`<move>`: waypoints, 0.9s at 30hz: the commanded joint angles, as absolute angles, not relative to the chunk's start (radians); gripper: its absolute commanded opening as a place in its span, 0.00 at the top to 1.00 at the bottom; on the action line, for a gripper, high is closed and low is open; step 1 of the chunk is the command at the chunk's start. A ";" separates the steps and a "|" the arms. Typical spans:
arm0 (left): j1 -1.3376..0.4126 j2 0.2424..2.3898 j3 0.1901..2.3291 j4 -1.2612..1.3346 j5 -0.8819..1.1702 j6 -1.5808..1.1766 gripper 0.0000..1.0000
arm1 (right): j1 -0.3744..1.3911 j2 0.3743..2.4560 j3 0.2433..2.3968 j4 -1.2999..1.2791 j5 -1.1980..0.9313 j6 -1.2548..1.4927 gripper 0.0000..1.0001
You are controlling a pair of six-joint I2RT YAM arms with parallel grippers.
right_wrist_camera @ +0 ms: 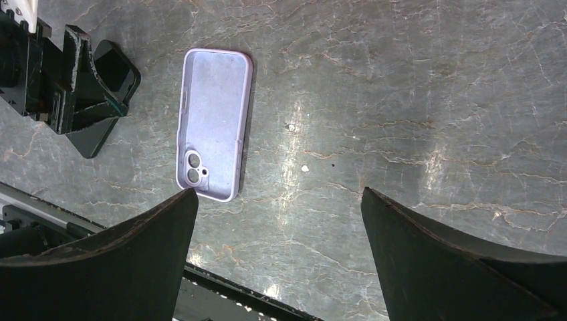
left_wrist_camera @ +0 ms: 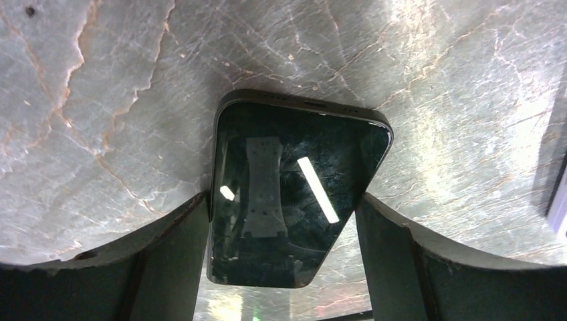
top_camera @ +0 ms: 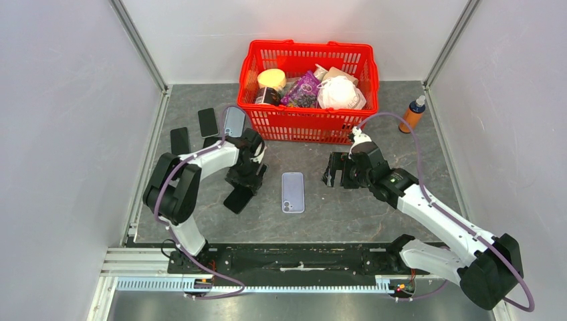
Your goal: Put the phone into the phone case
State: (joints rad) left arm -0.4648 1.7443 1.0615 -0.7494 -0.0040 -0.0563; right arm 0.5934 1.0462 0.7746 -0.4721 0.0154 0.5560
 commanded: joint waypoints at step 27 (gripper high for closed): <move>-0.465 1.428 0.620 -0.253 0.209 -0.834 0.47 | 0.968 1.483 0.832 0.015 -0.105 0.867 0.20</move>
State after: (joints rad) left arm -0.4622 1.3983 0.6640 -0.2729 0.1352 -0.7696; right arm 0.9108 1.4105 0.7578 -0.1272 -0.1516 0.8158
